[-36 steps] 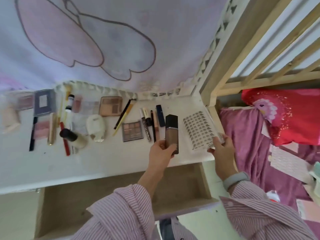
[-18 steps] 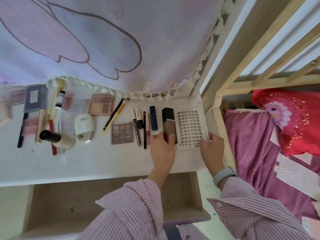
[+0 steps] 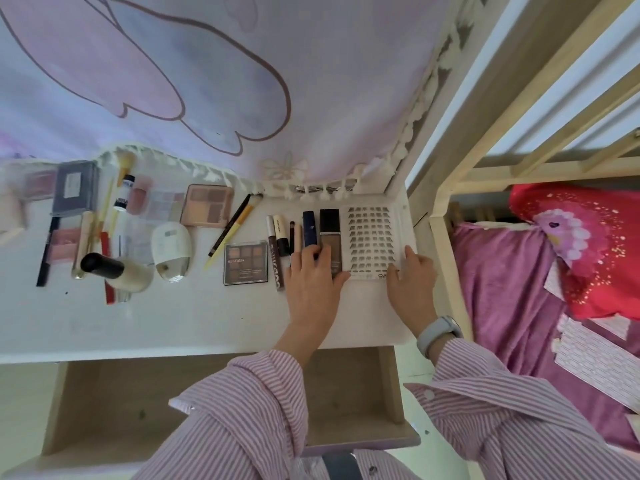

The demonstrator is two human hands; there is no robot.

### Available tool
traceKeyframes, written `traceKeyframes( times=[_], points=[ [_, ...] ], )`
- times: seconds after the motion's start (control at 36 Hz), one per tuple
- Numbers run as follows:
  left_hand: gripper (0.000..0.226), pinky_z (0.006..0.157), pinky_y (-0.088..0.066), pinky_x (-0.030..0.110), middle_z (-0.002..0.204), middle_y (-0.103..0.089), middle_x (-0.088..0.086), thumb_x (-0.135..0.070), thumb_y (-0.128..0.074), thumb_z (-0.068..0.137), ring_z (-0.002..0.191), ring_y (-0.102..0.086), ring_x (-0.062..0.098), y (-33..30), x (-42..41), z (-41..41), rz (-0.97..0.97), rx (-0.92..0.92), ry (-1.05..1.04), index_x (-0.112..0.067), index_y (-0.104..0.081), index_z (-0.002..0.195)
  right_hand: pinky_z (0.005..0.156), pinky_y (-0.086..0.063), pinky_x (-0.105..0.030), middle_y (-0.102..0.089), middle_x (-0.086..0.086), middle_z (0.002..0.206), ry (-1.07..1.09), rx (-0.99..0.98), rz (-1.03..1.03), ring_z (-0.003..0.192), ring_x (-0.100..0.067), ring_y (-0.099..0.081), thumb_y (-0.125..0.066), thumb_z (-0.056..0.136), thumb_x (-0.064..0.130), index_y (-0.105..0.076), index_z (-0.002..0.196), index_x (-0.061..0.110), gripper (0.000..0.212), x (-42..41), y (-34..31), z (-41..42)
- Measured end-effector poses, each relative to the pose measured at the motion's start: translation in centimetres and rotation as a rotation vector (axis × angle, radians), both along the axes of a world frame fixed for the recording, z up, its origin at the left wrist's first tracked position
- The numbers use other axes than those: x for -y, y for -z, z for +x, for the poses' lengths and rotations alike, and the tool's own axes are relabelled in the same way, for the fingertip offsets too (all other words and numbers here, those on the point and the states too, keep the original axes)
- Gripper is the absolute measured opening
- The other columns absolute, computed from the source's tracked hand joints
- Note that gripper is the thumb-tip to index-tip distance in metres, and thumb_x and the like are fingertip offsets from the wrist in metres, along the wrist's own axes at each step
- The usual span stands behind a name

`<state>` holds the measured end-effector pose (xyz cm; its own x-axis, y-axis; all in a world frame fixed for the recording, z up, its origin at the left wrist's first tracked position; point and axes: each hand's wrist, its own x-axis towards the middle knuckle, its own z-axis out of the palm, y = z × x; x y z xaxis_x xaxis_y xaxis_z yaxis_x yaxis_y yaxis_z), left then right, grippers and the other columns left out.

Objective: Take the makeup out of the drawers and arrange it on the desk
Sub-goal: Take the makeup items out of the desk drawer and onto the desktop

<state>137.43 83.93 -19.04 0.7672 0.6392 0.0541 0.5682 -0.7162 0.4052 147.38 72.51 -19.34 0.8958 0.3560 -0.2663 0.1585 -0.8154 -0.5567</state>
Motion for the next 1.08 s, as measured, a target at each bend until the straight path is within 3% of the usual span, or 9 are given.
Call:
traceKeyframes(
  times=[0.17,0.31,0.44,0.58,0.72,0.83,0.94,1.03,1.08],
  points=[
    [0.052,0.069,-0.050,0.040,0.098,-0.064,0.014,-0.032,-0.085,0.062,0.088,-0.060,0.033,0.0,-0.4,0.4,0.047,-0.024,-0.002,-0.005,-0.067,0.103,0.101,-0.026,-0.036,-0.038,-0.022,0.134,-0.061,-0.020,0.005,0.123,-0.037,-0.033,-0.045,0.093,0.011,-0.028,0.140,0.003,0.052,0.0,-0.4,0.2],
    [0.044,0.083,-0.046,0.045,0.114,-0.058,0.014,-0.029,-0.072,0.078,0.106,-0.053,0.034,-0.4,-0.3,-2.0,-0.002,0.066,0.016,-0.009,-0.061,0.115,0.106,-0.022,-0.034,-0.033,-0.021,0.140,-0.005,0.056,0.099,0.129,-0.035,-0.029,-0.049,0.091,0.007,-0.032,0.139,0.002,0.051,1.0,-1.2,-2.1],
    [0.034,0.084,-0.044,0.039,0.114,-0.057,0.009,-0.019,-0.070,0.079,0.107,-0.051,0.027,-0.8,0.2,-8.0,0.019,0.157,0.060,-0.012,-0.059,0.111,0.099,-0.031,-0.029,-0.049,-0.018,0.121,-0.040,0.272,0.231,0.114,-0.030,-0.045,-0.050,0.086,0.000,-0.052,0.121,0.000,0.034,2.3,-1.8,-6.7],
    [0.027,0.084,-0.041,0.034,0.110,-0.058,0.005,-0.021,-0.065,0.080,0.103,-0.050,0.021,0.3,0.8,-16.4,-0.030,0.109,0.059,-0.016,-0.061,0.106,0.078,-0.052,-0.032,-0.065,-0.006,0.095,-0.348,0.189,0.255,0.087,-0.021,-0.062,-0.040,0.088,0.022,-0.063,0.101,0.007,0.031,3.5,-1.3,-13.8],
    [0.034,0.068,-0.048,0.036,0.091,-0.063,0.003,-0.037,-0.043,0.081,0.081,-0.059,0.025,2.8,-0.5,-25.7,-0.055,-0.066,0.148,-0.016,-0.066,0.091,0.099,-0.038,-0.031,-0.050,-0.002,0.132,-0.826,-0.092,-0.116,0.118,-0.020,-0.047,-0.039,0.096,0.031,-0.043,0.135,0.020,0.040,3.5,0.3,-21.2],
    [0.051,0.079,-0.048,0.040,0.100,-0.066,-0.002,-0.058,-0.039,0.079,0.090,-0.063,0.023,4.0,-2.4,-31.9,-0.192,-0.293,0.193,-0.020,-0.067,0.100,0.102,-0.029,-0.035,-0.040,-0.003,0.141,-0.961,-0.078,-0.330,0.124,-0.023,-0.040,-0.041,0.096,0.036,-0.031,0.141,0.023,0.048,2.6,1.5,-25.5],
    [0.042,0.073,-0.051,0.036,0.096,-0.067,-0.003,-0.046,-0.074,0.068,0.083,-0.065,0.022,4.9,-4.4,-35.4,-0.104,-0.411,0.337,-0.020,-0.068,0.099,0.090,-0.040,-0.035,-0.055,-0.007,0.121,-0.971,0.077,-0.419,0.105,-0.026,-0.054,-0.053,0.089,0.021,-0.050,0.126,0.017,0.038,1.8,3.0,-27.2],
    [0.034,0.059,-0.050,0.031,0.075,-0.066,-0.001,-0.017,-0.090,0.052,0.064,-0.063,0.023,5.6,-5.8,-35.8,-0.015,-0.328,0.316,-0.016,-0.069,0.079,0.057,-0.047,-0.026,-0.065,-0.001,0.078,-0.957,0.237,-0.366,0.063,-0.019,-0.061,-0.084,0.048,0.013,-0.068,0.088,0.018,0.043,1.6,3.4,-27.5],
    [0.029,0.056,-0.048,0.030,0.069,-0.063,0.000,-0.016,-0.089,0.055,0.061,-0.060,0.023,6.1,-6.2,-35.9,0.052,-0.294,0.356,-0.014,-0.068,0.075,0.052,-0.046,-0.023,-0.065,0.001,0.070,-0.931,0.333,-0.339,0.056,-0.017,-0.060,-0.085,0.037,0.006,-0.069,0.077,0.016,0.045,1.7,3.2,-27.7]
  ],
)
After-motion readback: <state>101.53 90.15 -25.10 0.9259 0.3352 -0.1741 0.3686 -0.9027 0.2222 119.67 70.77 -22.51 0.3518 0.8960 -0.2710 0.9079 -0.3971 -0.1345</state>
